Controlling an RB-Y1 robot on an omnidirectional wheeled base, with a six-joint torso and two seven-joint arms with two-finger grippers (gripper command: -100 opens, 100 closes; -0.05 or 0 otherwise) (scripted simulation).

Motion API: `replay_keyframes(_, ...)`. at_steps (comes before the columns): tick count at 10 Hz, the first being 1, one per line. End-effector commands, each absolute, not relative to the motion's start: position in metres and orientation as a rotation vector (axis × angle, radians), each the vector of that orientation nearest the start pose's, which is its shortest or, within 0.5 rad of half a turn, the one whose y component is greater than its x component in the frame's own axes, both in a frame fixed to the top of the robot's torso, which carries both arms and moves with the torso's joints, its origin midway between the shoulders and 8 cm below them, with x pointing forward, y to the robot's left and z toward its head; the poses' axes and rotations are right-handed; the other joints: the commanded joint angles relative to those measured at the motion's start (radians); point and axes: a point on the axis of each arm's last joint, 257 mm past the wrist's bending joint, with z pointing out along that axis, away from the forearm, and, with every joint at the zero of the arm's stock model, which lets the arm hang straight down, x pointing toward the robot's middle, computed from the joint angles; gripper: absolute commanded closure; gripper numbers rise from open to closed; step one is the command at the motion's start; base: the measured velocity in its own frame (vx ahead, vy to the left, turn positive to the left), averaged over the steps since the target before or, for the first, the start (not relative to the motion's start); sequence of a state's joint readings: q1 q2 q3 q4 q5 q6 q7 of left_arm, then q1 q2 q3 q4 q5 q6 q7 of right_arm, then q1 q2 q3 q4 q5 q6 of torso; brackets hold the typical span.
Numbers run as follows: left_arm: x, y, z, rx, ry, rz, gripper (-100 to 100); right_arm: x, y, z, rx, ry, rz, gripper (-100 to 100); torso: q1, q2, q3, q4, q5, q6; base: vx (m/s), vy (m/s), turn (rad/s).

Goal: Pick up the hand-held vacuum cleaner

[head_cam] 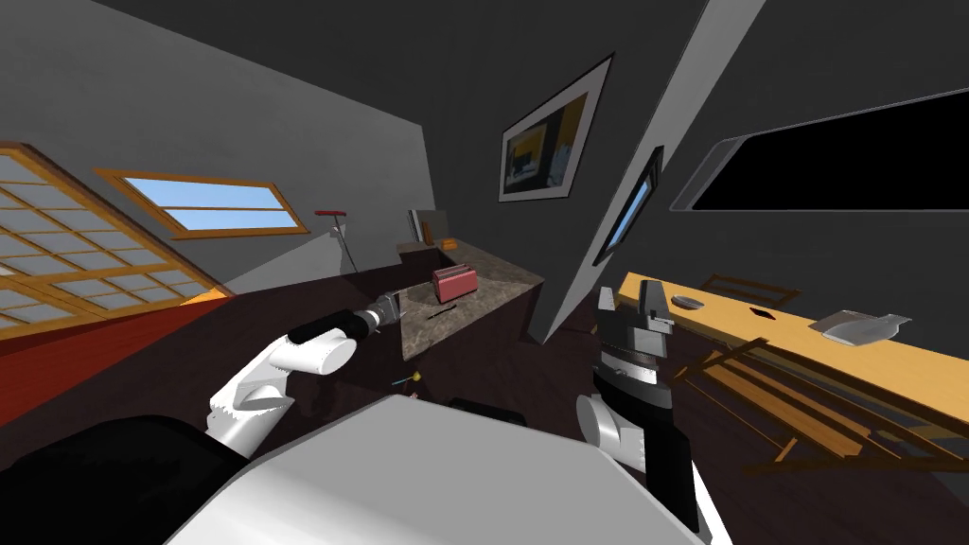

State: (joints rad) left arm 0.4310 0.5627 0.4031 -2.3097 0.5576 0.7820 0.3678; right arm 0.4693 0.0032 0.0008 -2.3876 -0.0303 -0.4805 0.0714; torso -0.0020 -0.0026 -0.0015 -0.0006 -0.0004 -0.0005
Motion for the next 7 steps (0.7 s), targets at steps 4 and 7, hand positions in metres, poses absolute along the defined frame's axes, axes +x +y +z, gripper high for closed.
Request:
replay_keyframes(4, 0.383, 0.448, -0.169, -1.833, 1.221, -0.962, -100, 0.324, -0.275, 0.077, 0.56, 0.525, 1.292, 0, 0.0, 0.0, 0.0, 0.0, 0.0, 0.0, 0.03, -0.022, -0.05)
replay_keyframes(7, 0.372, 0.46, -0.185, -1.935, 1.212, -0.917, -100, 0.324, -0.275, 0.077, 0.56, 0.525, 1.292, 0, 0.0, 0.0, 0.0, 0.0, 0.0, 0.0, 0.035, -0.024, -0.076)
